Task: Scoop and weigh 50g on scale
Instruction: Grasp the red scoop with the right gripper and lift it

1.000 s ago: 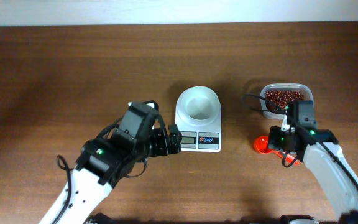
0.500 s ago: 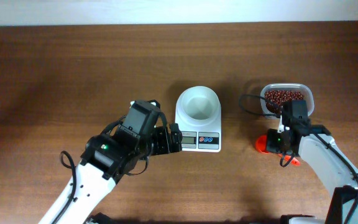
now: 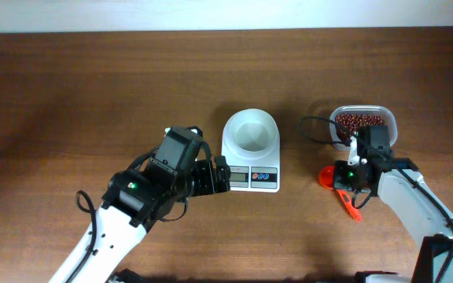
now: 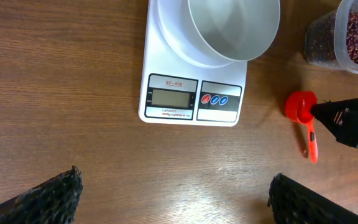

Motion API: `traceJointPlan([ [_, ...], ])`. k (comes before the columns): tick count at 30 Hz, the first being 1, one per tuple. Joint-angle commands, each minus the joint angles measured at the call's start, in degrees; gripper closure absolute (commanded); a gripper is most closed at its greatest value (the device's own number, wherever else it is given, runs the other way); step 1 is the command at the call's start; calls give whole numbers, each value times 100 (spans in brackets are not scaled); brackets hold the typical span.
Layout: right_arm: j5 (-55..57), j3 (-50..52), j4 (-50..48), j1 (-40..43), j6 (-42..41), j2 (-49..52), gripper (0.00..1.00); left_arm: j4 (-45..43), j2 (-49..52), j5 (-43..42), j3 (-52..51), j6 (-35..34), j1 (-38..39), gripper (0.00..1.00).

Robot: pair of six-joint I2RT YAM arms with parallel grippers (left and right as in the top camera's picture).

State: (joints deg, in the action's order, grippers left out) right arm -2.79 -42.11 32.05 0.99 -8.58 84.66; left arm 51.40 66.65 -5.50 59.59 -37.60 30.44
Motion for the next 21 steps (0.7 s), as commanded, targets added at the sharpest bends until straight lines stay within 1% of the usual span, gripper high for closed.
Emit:
traceJointPlan([
  [1,-372,42,4,15,24,74,96,-7,33,87,109,-76,22,1],
  [2,-472,42,4,15,22,74,96,-7,33,87,109,-76,22,0],
  [3,-601,42,2,15,22,74,96,-7,33,87,109,-76,22,4],
  [6,-1250,11,0,15,22,68,96,-4,31,85,109,-76,22,22],
  [8,-1954,-72,2,15,20,48,96,13,31,85,109,-76,22,27],
  [12,-2933,-199,11,15,-48,-109,96,15,31,83,109,-76,22,30],
  [14,-3165,-201,33,15,-50,-271,96,37,31,83,109,-76,22,30],
  [18,-3556,-201,153,-70,-160,-890,96,127,31,85,109,-76,22,24],
  [21,-3556,-201,197,-516,-437,-1484,96,98,28,90,109,-76,22,20],
])
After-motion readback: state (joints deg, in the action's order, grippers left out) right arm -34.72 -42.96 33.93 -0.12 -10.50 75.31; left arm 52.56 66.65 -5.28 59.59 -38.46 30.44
